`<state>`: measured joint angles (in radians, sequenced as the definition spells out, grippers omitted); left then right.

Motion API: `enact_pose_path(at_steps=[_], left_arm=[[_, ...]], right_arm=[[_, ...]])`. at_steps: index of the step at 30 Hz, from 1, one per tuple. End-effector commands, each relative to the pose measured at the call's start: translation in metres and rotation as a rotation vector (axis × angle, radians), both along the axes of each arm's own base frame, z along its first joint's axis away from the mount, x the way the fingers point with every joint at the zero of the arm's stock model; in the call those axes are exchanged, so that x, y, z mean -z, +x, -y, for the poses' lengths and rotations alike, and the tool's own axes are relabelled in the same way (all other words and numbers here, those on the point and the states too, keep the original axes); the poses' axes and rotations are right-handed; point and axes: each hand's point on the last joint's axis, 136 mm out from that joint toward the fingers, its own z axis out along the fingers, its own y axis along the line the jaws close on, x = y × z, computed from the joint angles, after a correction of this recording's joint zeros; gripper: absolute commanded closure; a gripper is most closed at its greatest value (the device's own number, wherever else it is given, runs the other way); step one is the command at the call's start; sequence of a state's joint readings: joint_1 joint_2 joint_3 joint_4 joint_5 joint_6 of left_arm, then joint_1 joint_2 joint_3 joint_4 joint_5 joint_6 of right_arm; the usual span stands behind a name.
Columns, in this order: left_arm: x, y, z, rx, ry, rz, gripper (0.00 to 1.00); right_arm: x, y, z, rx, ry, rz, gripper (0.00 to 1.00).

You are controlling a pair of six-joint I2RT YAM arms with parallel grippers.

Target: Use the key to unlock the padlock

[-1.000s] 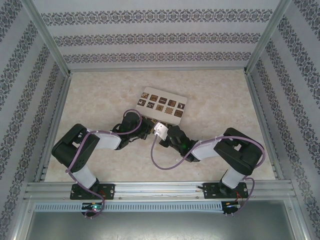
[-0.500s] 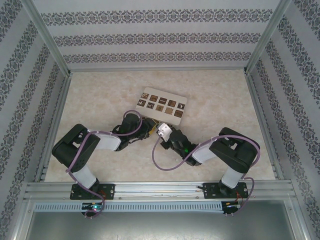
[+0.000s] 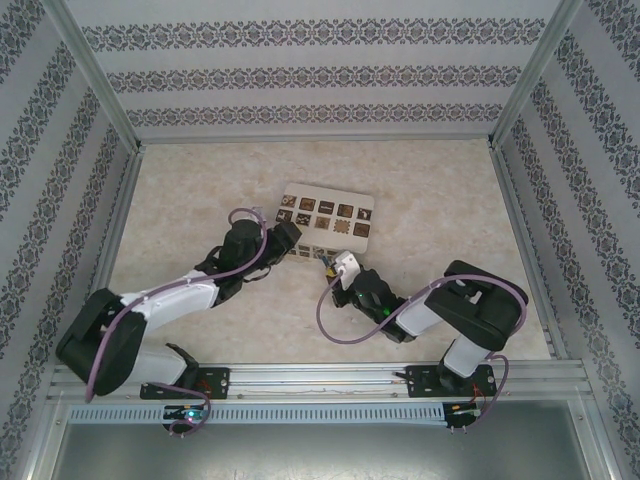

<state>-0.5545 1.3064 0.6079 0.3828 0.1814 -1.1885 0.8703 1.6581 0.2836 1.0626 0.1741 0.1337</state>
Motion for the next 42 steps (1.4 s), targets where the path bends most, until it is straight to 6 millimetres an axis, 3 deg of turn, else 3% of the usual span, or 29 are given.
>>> enact_pose_path(at_steps=[1, 7, 13, 21, 29, 35, 38, 42], left_arm=[[-0.012, -0.002, -0.023, -0.007, 0.205, 0.077, 0.52], [-0.045, -0.006, -0.039, -0.007, 0.335, 0.198, 0.50], [-0.061, -0.009, -0.048, -0.011, 0.410, 0.265, 0.49], [-0.063, -0.006, -0.067, -0.091, 0.482, 0.258, 0.44], [-0.057, -0.003, -0.074, -0.113, 0.515, 0.242, 0.37], [-0.050, -0.003, -0.080, -0.106, 0.557, 0.219, 0.30], [-0.041, -0.003, -0.086, -0.098, 0.574, 0.166, 0.25], [-0.027, 0.000, -0.088, -0.050, 0.543, 0.088, 0.23]], right_arm=[[-0.018, -0.005, -0.002, 0.001, 0.178, -0.054, 1.00], [-0.019, -0.009, 0.008, 0.012, 0.277, -0.133, 1.00], [-0.017, -0.008, 0.022, 0.065, 0.378, -0.217, 1.00], [0.006, -0.010, 0.029, 0.098, 0.379, -0.304, 1.00], [0.028, -0.007, 0.024, 0.117, 0.373, -0.369, 1.00], [0.032, -0.005, 0.031, 0.151, 0.376, -0.364, 0.81], [0.029, -0.004, 0.040, 0.185, 0.372, -0.349, 0.63], [0.025, -0.004, 0.049, 0.212, 0.358, -0.333, 0.50]])
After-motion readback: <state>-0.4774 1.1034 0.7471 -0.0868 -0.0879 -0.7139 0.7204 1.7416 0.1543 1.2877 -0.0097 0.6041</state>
